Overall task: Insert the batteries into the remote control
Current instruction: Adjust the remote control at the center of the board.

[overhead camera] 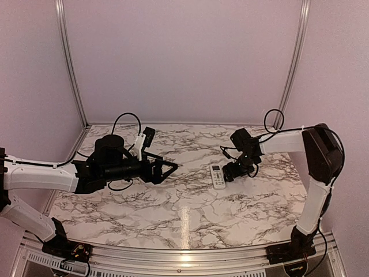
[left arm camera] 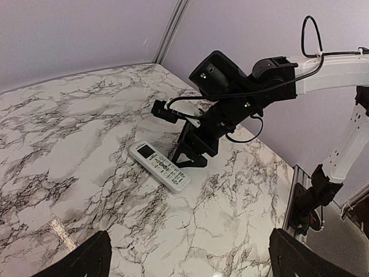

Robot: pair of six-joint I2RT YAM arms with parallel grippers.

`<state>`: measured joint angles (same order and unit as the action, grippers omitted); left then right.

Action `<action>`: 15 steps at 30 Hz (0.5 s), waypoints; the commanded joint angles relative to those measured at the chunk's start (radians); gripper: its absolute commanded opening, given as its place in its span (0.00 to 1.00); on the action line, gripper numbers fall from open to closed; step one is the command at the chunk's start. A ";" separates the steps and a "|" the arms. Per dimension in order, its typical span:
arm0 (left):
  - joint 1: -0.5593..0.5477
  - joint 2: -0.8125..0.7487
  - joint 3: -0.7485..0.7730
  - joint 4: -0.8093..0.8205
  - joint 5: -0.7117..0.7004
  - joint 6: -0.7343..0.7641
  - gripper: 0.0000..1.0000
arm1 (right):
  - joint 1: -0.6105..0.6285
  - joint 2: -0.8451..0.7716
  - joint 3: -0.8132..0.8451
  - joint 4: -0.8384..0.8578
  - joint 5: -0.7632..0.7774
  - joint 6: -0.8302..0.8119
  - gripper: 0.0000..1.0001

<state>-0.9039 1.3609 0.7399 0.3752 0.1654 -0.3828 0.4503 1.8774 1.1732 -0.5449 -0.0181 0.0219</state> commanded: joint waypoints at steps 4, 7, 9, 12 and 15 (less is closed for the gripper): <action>0.006 -0.003 0.025 -0.024 -0.004 0.002 0.99 | 0.010 -0.059 -0.018 0.019 -0.061 0.013 0.82; 0.009 -0.008 0.043 -0.057 -0.041 -0.003 0.99 | 0.008 -0.094 -0.010 0.013 -0.060 0.018 0.82; 0.019 -0.006 0.069 -0.108 -0.095 -0.019 0.99 | 0.008 -0.128 -0.006 0.016 -0.063 0.017 0.82; 0.062 0.019 0.161 -0.243 -0.144 -0.018 0.99 | 0.007 -0.187 -0.006 0.041 -0.085 0.012 0.83; 0.125 0.037 0.228 -0.345 -0.152 -0.001 0.99 | 0.005 -0.255 -0.007 0.090 -0.136 0.008 0.86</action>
<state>-0.8478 1.3739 0.8761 0.1986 0.0746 -0.3977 0.4515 1.7061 1.1511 -0.5236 -0.0898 0.0265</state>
